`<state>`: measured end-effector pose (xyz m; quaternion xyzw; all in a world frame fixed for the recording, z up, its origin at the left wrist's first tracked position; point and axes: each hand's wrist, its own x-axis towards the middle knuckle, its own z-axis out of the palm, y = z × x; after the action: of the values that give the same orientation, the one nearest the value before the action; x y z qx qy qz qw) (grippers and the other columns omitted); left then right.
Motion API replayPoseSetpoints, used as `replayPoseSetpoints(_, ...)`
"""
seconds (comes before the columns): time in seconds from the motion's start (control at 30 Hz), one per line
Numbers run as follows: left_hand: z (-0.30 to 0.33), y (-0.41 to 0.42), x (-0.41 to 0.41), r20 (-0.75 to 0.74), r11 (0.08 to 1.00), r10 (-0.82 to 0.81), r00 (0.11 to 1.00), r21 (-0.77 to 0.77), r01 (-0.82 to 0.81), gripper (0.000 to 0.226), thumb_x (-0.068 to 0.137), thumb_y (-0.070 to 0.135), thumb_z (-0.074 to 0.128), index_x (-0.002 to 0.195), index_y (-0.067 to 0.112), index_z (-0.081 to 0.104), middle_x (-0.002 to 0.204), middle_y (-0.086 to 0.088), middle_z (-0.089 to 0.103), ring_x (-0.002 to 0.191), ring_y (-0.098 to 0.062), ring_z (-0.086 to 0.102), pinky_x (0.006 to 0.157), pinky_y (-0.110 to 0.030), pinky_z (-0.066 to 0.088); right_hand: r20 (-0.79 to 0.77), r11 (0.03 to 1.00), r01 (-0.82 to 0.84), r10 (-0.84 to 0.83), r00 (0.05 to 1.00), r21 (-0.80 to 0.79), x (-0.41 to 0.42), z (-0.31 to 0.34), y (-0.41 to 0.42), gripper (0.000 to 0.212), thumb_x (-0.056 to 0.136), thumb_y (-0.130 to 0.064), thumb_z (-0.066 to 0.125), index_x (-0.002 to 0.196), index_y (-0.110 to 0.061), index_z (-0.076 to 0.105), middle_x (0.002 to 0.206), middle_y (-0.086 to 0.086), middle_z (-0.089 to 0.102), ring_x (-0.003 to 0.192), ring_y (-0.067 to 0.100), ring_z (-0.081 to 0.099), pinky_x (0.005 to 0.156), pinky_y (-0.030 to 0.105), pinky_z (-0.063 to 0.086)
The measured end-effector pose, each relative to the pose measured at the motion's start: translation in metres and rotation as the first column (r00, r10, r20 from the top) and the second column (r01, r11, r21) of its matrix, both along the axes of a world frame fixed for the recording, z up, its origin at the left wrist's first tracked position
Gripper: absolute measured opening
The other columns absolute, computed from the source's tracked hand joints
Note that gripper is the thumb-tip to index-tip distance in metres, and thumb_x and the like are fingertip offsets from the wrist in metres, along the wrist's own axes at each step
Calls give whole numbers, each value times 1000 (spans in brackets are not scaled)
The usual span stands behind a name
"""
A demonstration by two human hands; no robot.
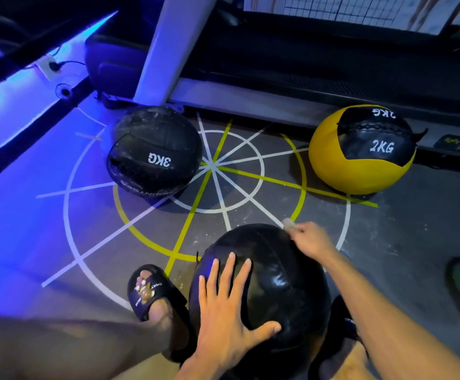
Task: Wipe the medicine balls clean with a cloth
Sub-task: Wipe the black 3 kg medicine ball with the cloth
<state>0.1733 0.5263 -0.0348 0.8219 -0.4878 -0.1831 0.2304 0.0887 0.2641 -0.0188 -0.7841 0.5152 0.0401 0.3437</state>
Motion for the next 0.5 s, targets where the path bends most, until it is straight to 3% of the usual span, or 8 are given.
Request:
replayPoseSetpoints(0.03, -1, 1, 2, -4, 1000, 6, 1000, -4, -6, 117, 66, 99, 49, 157, 53, -8, 164, 23, -28, 152, -14, -33, 122, -45, -22, 44, 998, 62, -62, 997, -1, -7, 1, 4, 42, 103, -39, 53, 67, -22, 65, 76, 2, 66, 95, 36, 65, 70, 35, 41)
replayPoseSetpoints(0.07, -1, 1, 4, 2, 1000, 15, 1000, -7, -15, 118, 66, 99, 49, 157, 53, -9, 164, 23, -28, 152, -14, -32, 122, -45, -21, 122, 997, 75, -74, 990, -6, -11, 5, 14, 33, 102, -30, 56, 73, -22, 70, 77, -1, 69, 96, 31, 67, 70, 33, 42)
replayPoseSetpoints(0.13, -2, -3, 6, 12, 1000, 25, 1000, 1, -25, 117, 66, 99, 49, 156, 55, -9, 164, 24, -27, 152, -13, -32, 122, -45, -20, 327, 994, 9, 26, 945, -107, -10, 18, 49, 24, 99, -14, 59, 101, -26, 79, 107, -18, 73, 111, 4, 64, 92, 22, 45)
replayPoseSetpoints(0.2, -2, -7, 9, 3, 1000, 18, 1000, 7, -18, 115, 66, 99, 48, 156, 55, -8, 164, 24, -26, 152, -12, -32, 123, -46, -19, 475, 963, -133, 232, 849, -233, -12, 25, 81, 31, 97, -7, 60, 110, -28, 78, 124, -25, 67, 123, -10, 54, 106, 10, 34)
replayPoseSetpoints(0.3, 0, -5, 17, -17, 1000, 9, 1000, 29, -8, 114, 66, 99, 48, 155, 56, -10, 162, 27, -27, 150, -9, -33, 124, -46, -18, 439, 892, -321, 439, 784, -320, -29, 14, 89, 37, 98, -12, 59, 128, -32, 70, 140, -25, 56, 137, -7, 42, 116, 13, 25)
replayPoseSetpoints(0.37, 3, -4, 20, -41, 1000, 4, 999, 29, -3, 114, 67, 98, 49, 154, 58, -11, 162, 29, -28, 149, -8, -34, 124, -46, -18, 426, 907, -282, 399, 812, -313, -46, 7, 70, 39, 100, -12, 58, 131, -34, 66, 139, -28, 56, 136, -3, 46, 112, 15, 33)
replayPoseSetpoints(0.43, 5, -7, 20, -26, 1000, 3, 1000, 29, -2, 114, 67, 99, 48, 153, 58, -13, 161, 28, -29, 149, -7, -36, 123, -46, -19, 382, 945, -168, 270, 884, -281, -52, 11, 55, 32, 101, -17, 58, 129, -29, 68, 135, -19, 62, 128, 8, 57, 103, 16, 40)
replayPoseSetpoints(0.5, 6, -9, 19, -14, 999, 1, 1000, 42, 0, 114, 67, 99, 47, 153, 58, -15, 161, 27, -31, 148, -8, -37, 122, -45, -21, 317, 935, -201, 293, 902, -292, -47, 19, 61, 31, 100, -27, 56, 128, -29, 69, 137, -14, 62, 130, 11, 56, 106, 19, 39)
